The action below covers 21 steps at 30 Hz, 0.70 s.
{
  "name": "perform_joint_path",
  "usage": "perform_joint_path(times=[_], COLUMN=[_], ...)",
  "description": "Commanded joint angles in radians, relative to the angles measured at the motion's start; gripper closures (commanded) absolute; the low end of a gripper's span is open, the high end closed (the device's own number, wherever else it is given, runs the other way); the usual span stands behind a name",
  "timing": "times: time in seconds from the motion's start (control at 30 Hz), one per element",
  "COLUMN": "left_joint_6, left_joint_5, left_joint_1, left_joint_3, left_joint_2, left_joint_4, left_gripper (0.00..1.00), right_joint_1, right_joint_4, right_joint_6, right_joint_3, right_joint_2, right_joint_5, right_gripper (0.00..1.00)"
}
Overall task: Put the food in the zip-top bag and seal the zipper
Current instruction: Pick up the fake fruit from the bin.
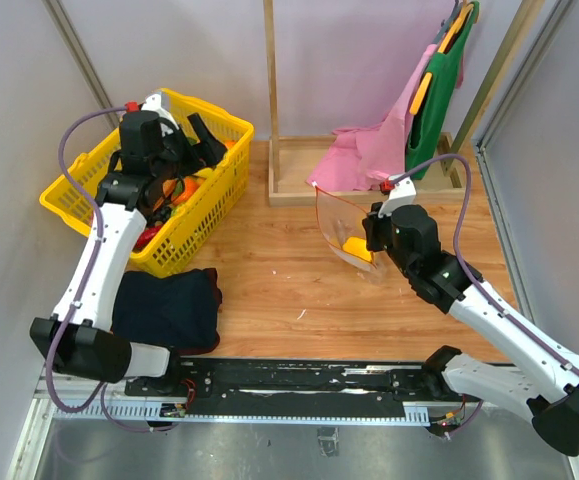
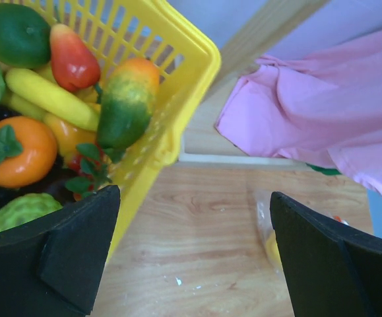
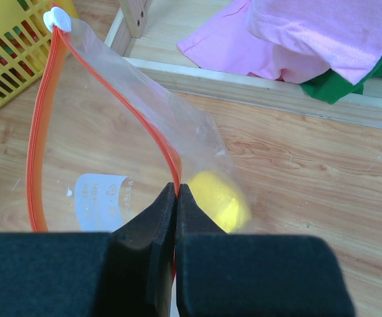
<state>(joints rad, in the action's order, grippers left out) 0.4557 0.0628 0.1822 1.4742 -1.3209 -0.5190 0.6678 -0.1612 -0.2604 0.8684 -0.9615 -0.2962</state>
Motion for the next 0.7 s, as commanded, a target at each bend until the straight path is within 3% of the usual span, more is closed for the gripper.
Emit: perform_joint_path(times=[0.0, 0.3, 0.67], left_joint_6=[-0.024, -0.025, 0.0], left_joint_5=[0.154, 0.364, 0.453], left_joint_1=[-0.103, -0.217, -0.245], left_joint_3=[0.031, 0.118, 0.258], left_joint_2=[-0.087, -0.309, -0.582], left_joint_4=[0.047, 0.103, 0.136], left_gripper=[0.01, 0.01, 0.06], right_joint_1=[-0.014, -0.015, -0.014], right_joint_4=[-0.001, 0.0, 0.0], right_joint_6=[0.004, 0.013, 0.029], right_joint_3=[0.007, 0.01, 0.019], right_joint_2=[-0.004, -0.018, -0.045], right_joint_5=[0.009, 0.026, 0.053], right_gripper=[0.99, 0.99, 0.99])
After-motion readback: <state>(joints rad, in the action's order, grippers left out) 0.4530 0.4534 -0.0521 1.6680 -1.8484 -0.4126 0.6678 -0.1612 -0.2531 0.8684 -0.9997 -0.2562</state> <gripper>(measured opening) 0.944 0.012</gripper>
